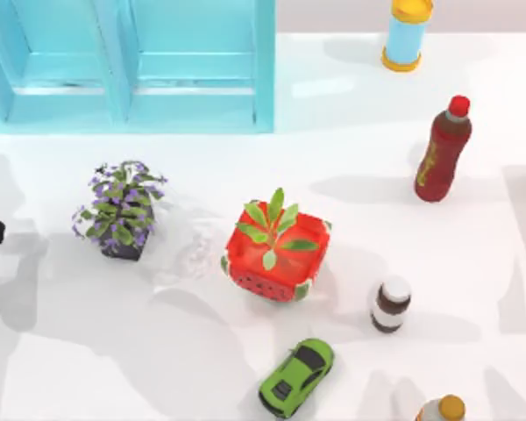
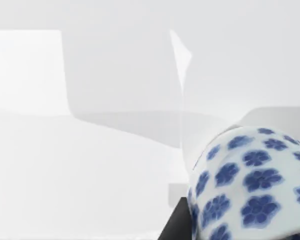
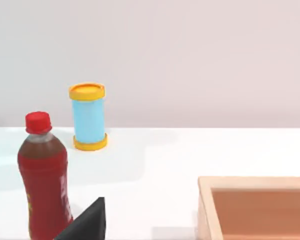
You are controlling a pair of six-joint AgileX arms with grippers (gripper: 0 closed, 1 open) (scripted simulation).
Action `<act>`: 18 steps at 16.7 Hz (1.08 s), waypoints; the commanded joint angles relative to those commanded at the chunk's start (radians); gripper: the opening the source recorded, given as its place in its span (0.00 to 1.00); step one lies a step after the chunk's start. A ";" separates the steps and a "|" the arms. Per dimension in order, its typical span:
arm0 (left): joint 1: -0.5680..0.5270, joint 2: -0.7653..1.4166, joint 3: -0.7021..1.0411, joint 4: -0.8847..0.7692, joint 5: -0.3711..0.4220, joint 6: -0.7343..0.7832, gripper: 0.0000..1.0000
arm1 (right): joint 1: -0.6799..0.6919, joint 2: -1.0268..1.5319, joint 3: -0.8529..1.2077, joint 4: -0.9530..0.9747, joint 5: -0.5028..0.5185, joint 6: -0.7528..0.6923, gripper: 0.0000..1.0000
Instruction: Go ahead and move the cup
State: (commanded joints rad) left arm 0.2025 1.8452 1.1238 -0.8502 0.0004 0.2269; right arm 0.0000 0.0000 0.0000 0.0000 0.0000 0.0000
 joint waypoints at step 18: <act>0.265 0.147 0.377 -0.237 0.002 0.264 0.00 | 0.000 0.000 0.000 0.000 0.000 0.000 1.00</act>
State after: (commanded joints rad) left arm 0.4671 1.9927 1.5012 -1.0868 0.0026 0.4910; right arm 0.0000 0.0000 0.0000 0.0000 0.0000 0.0000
